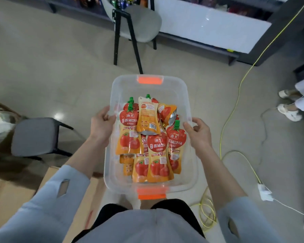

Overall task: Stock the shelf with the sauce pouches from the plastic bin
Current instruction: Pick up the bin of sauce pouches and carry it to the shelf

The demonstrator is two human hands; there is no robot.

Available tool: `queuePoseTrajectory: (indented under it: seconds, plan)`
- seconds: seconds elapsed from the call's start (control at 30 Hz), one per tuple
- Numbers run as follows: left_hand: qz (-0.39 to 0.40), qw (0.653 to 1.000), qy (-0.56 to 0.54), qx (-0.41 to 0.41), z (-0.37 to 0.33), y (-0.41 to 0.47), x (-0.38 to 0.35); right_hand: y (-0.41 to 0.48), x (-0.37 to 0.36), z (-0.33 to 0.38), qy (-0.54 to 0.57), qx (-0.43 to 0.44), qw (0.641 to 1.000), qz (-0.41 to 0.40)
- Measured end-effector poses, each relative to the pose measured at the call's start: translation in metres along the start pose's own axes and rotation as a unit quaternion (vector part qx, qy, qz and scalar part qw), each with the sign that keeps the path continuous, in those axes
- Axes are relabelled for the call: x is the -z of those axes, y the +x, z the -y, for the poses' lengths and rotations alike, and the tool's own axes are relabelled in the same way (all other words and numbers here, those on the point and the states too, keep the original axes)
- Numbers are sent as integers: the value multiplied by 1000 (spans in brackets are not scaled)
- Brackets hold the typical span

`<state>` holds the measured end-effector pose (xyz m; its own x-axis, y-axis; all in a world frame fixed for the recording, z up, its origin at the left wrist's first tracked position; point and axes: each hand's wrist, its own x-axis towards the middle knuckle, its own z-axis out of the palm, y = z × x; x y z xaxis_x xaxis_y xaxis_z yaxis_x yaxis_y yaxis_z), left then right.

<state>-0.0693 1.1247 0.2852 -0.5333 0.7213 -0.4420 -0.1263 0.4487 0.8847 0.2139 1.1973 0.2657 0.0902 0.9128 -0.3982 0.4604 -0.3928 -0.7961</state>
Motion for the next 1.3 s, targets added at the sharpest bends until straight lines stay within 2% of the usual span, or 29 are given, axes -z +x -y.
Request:
queuePoseTrajectory:
  seconds: [0.4, 0.6, 0.87, 1.1, 1.3]
  plan:
    - [7, 1000, -24, 18, -135, 247, -154, 266, 19, 132, -8, -17, 999, -33]
    - [33, 999, 11, 33, -213, 375, -226, 390, 20, 201, 8, -33, 997, -63]
    - [43, 998, -27, 35, -306, 511, -320, 574, 34, 290, -2, -29, 998, -49]
    - [-33, 997, -61, 41, -352, 618, -366, 739, 19, 383, -82, 37, 996, 19]
    - [-124, 984, -108, 75, -370, 709, -377, 868, -34, 446, -161, 85, 980, 86]
